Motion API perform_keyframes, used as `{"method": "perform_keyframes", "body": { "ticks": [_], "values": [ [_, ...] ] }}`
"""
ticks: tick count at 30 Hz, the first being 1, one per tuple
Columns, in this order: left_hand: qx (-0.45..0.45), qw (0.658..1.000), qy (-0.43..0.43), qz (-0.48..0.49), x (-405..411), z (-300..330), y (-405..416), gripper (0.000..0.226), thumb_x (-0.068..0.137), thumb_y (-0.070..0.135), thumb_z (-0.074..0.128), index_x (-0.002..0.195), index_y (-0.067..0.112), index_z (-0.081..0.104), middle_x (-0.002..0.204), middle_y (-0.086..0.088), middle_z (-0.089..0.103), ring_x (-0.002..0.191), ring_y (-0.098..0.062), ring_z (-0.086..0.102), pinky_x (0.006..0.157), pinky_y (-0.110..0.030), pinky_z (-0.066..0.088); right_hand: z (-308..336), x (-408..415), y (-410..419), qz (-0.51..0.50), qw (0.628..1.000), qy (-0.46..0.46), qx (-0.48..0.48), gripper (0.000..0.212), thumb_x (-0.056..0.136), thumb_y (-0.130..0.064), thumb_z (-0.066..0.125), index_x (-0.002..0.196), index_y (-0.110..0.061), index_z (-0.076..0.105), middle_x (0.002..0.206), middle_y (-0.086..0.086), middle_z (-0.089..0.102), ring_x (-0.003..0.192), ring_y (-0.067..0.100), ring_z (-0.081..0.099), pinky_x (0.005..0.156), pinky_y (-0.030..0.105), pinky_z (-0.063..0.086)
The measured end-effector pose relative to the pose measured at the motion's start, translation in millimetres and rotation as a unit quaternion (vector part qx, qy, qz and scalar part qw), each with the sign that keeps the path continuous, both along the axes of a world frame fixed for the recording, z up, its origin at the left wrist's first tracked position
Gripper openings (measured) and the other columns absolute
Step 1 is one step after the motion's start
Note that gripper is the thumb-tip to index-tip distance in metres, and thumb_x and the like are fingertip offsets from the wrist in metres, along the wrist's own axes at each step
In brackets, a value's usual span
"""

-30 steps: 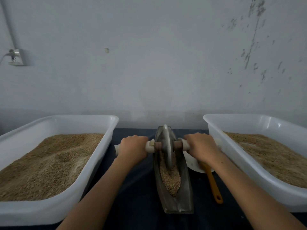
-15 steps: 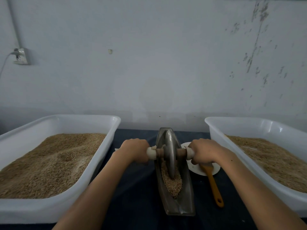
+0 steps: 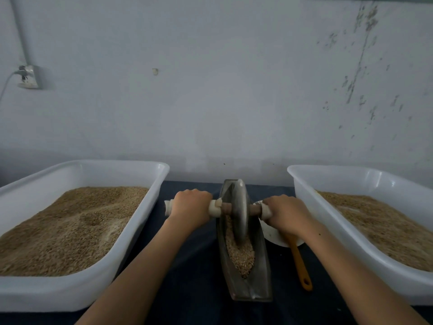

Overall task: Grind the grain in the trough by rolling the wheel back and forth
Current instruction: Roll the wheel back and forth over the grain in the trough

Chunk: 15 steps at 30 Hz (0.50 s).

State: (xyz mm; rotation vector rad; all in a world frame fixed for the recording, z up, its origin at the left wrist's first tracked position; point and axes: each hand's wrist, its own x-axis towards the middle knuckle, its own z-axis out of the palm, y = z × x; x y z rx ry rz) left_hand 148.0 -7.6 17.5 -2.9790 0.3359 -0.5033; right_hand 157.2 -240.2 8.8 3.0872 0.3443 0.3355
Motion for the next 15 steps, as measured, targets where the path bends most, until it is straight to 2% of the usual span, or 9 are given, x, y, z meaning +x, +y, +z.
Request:
{"method": "perform_keyframes", "body": {
  "ticks": [2, 5, 8, 11, 15],
  "values": [
    [0.003, 0.999, 0.045, 0.001, 0, 2, 2, 0.018, 0.083, 0.029, 0.061, 0.098, 0.02, 0.059, 0.094, 0.001, 0.063, 0.083, -0.017, 0.058, 0.069, -0.029, 0.04, 9, -2, 0, 0.003, 0.999, 0.048, -0.023, 0.015, 0.082, -0.028, 0.061, 0.074, -0.033, 0.05, 0.073, -0.009, 0.057, 0.069, 0.01, 0.056, 0.059, 0.026, 0.04],
    [-0.005, 0.993, 0.121, -0.007, 1, 6, 5, 0.028, 0.079, 0.033, 0.067, 0.102, 0.019, 0.061, 0.088, 0.002, 0.059, 0.08, -0.016, 0.056, 0.071, -0.031, 0.042, 21, -8, 1, 0.009, 0.991, 0.128, -0.032, 0.014, 0.08, -0.028, 0.066, 0.076, -0.032, 0.053, 0.079, -0.006, 0.062, 0.077, 0.013, 0.061, 0.066, 0.028, 0.049],
    [-0.005, 0.989, 0.147, -0.01, 3, 7, 7, 0.034, 0.077, 0.035, 0.069, 0.106, 0.019, 0.061, 0.087, 0.003, 0.057, 0.082, -0.017, 0.056, 0.072, -0.031, 0.043, 25, -10, 3, 0.013, 0.989, 0.145, -0.035, 0.009, 0.081, -0.027, 0.066, 0.081, -0.029, 0.058, 0.083, -0.004, 0.064, 0.08, 0.014, 0.062, 0.071, 0.03, 0.051],
    [-0.019, 0.989, 0.145, -0.019, 5, 5, 9, 0.033, 0.077, 0.035, 0.069, 0.105, 0.02, 0.061, 0.086, 0.004, 0.057, 0.083, -0.017, 0.057, 0.072, -0.031, 0.043, 24, -12, 6, 0.014, 0.992, 0.117, -0.042, 0.015, 0.082, -0.026, 0.065, 0.076, -0.03, 0.052, 0.077, -0.006, 0.059, 0.075, 0.013, 0.059, 0.063, 0.025, 0.043],
    [-0.052, 0.989, 0.132, -0.033, 7, -2, 15, 0.024, 0.077, 0.035, 0.068, 0.098, 0.024, 0.062, 0.086, 0.006, 0.058, 0.08, -0.014, 0.055, 0.071, -0.03, 0.043, 17, -13, 9, 0.022, 0.998, -0.007, -0.061, 0.011, 0.087, -0.027, 0.057, 0.079, -0.029, 0.05, 0.08, -0.006, 0.058, 0.074, 0.015, 0.056, 0.064, 0.028, 0.039]
  ]
}}
